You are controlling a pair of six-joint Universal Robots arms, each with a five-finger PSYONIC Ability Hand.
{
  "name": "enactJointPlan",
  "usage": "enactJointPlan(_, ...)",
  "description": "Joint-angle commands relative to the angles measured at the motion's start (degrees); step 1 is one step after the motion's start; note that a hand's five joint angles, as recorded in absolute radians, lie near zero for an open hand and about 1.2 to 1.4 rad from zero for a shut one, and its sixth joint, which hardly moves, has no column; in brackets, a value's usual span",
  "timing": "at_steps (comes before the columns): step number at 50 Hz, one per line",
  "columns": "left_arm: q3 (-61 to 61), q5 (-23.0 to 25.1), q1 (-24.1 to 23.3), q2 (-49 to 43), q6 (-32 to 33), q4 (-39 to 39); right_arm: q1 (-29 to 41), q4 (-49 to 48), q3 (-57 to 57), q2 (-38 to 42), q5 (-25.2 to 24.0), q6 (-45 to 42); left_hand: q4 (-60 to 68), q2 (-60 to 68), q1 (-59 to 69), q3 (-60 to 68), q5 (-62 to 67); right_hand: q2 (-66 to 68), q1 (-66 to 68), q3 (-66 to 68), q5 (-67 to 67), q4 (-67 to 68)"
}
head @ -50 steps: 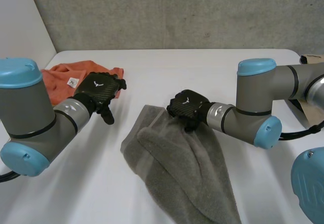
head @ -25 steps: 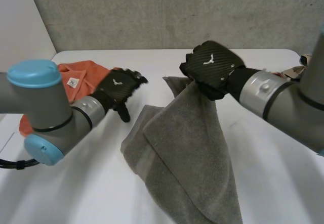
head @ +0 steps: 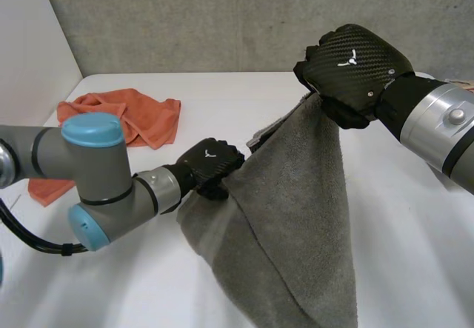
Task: Fold the laundry.
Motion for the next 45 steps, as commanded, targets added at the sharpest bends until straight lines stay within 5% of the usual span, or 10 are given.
enactJointPlan(1,5.70,-8.68,-1.22,-3.49,-0.33,0.64,-3.12,-0.13,0.29,1.84,-0.10,-0.54,29.69,29.68,27.35,29.91,29.99,12.89,23.16,12.18,13.51,11.96)
enactJointPlan(7,10.97,-21.25,-1.22,-2.71,0.11,9.31,-3.30,-0.92,-3.13,11.33,1.13,-1.24,29.69,29.68,27.35,29.91,29.99,12.89,23.16,12.18,13.51,11.96)
enactJointPlan(14,16.07,-25.22,-0.87,1.95,0.29,23.04,-2.24,-7.06,-16.48,22.49,8.15,-1.16,29.69,29.68,27.35,29.91,29.99,12.89,23.16,12.18,13.51,11.96)
enactJointPlan(20,23.63,-28.73,0.10,5.12,2.22,31.48,0.30,-32.58,-23.96,25.58,20.01,5.42,29.69,29.68,27.35,29.91,29.99,12.89,23.16,12.18,13.51,11.96)
enactJointPlan(26,25.05,-31.29,0.71,10.56,4.77,34.04,0.92,-48.47,-24.85,24.27,23.72,8.34,29.69,29.68,27.35,29.91,29.99,12.89,23.16,12.18,13.51,11.96)
enactJointPlan(34,9.51,-30.85,0.19,18.82,5.91,34.13,1.97,-44.35,-18.27,19.52,23.28,8.60,29.69,29.68,27.35,29.91,29.99,12.89,23.16,12.18,13.51,11.96)
enactJointPlan(45,-22.40,-30.85,-1.13,26.66,11.89,34.13,1.18,-26.07,5.20,15.12,16.78,8.43,29.69,29.68,27.35,29.91,29.99,12.89,23.16,12.18,13.51,11.96)
